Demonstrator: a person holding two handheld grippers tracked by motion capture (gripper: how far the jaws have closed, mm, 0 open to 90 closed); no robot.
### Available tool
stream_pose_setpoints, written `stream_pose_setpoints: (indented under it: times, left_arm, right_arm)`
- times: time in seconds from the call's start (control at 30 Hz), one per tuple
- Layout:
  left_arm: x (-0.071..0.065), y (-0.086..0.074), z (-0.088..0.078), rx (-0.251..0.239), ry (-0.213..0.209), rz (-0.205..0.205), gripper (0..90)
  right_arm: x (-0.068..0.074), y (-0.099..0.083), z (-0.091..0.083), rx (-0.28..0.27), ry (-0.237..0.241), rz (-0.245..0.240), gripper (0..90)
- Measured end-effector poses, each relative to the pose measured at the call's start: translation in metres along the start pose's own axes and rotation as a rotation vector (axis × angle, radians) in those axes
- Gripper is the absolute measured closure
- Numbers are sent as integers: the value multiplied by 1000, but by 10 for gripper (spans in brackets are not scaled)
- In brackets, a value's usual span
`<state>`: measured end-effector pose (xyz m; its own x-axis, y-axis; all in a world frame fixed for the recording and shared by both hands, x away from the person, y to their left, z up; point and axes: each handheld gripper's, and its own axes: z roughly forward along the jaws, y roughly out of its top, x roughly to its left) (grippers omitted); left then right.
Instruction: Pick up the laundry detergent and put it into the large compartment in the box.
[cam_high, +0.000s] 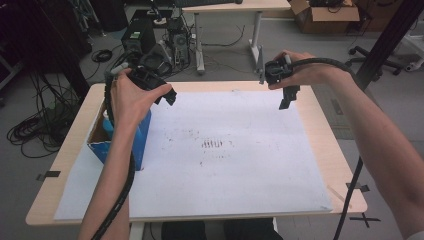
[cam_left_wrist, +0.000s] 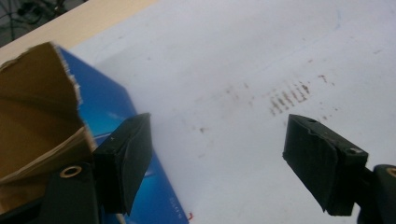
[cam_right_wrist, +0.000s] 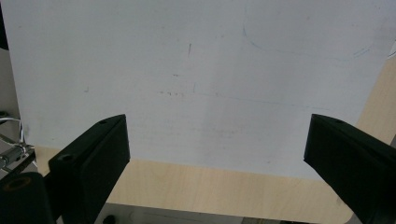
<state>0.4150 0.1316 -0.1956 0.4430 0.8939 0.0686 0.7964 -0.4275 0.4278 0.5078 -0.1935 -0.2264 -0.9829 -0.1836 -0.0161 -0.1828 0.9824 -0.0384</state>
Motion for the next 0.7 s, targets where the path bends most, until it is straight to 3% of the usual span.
stream_pose_setpoints:
  times: [0.27,0.57,0.7]
  left_arm:
    - [-24,9,12,20,-78,122,233]
    - [-49,16,31,79,-136,267,196]
    - [-61,17,40,127,-157,345,188]
  right_arm:
    - [1,2,-1,-5,-2,-5,66]
    - [2,0,-4,-18,-3,-6,65]
    - [3,-1,-4,-21,-3,-6,65]
